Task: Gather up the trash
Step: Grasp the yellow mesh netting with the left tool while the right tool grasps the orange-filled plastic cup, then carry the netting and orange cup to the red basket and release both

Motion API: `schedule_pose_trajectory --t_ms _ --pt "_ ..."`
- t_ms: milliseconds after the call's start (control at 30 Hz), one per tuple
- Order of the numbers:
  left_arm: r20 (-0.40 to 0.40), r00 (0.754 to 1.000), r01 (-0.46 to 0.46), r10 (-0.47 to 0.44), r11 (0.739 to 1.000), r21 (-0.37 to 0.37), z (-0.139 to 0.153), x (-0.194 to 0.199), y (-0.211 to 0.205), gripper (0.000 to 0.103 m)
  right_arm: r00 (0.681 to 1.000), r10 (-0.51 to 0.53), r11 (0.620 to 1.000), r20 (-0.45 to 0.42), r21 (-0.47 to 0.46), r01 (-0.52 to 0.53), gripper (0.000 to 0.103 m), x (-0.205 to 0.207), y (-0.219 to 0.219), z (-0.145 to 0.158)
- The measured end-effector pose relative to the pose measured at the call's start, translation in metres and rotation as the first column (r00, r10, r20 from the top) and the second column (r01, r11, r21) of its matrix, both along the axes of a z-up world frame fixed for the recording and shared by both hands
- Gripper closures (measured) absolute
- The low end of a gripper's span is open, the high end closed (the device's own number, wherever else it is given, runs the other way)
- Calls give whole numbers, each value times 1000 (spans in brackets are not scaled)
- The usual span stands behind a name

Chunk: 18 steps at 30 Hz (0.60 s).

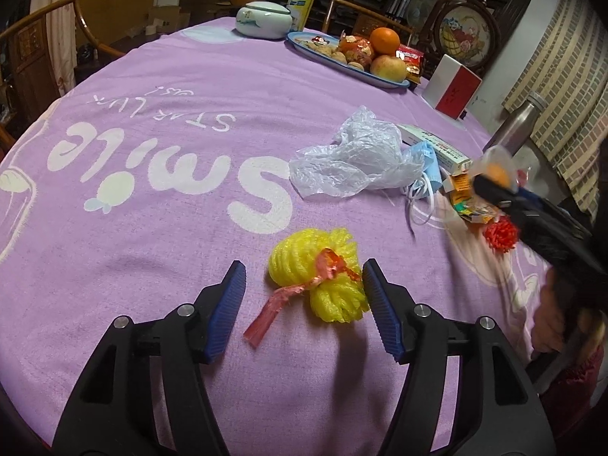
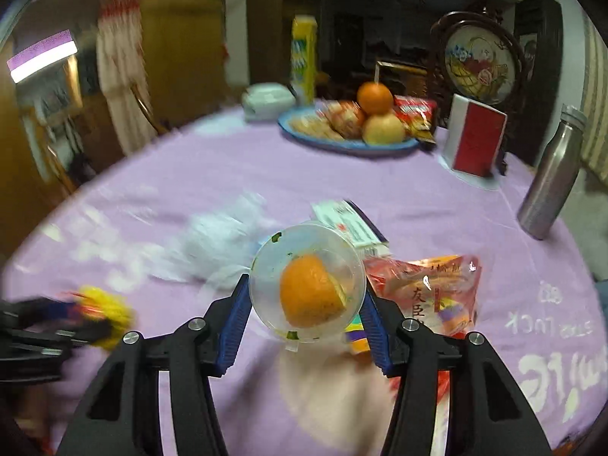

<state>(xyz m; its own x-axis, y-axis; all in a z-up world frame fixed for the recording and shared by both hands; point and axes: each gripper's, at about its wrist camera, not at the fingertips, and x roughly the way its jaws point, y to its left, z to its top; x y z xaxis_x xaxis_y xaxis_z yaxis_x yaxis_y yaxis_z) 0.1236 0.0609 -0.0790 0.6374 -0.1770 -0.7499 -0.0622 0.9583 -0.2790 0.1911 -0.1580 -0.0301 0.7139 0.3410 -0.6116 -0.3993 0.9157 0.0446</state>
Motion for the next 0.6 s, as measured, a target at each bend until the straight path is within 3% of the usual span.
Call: schedule_pose_trajectory --t_ms 67,233,400,467,533,600 --pt "22 1000 12 -12 1000 -9 3 -5 0 43 1000 15 998 8 61 -15 48 -15 -6 5" --pt "82 997 -10 7 999 41 13 -20 -6 65 1000 26 995 4 101 -26 48 -42 -15 9" --pt "123 992 -29 25 999 26 28 -39 -4 66 999 31 993 30 112 -34 48 -61 -27 15" --pt "109 994 -26 20 998 48 29 -37 -9 62 999 33 992 30 122 -37 48 -63 -30 15" --pt "100 995 -10 6 999 45 28 -30 -13 48 999 34 991 29 129 -38 48 -65 -33 15" --pt "83 996 -30 25 998 64 22 -17 -16 40 999 30 991 29 132 -34 48 -66 -36 15"
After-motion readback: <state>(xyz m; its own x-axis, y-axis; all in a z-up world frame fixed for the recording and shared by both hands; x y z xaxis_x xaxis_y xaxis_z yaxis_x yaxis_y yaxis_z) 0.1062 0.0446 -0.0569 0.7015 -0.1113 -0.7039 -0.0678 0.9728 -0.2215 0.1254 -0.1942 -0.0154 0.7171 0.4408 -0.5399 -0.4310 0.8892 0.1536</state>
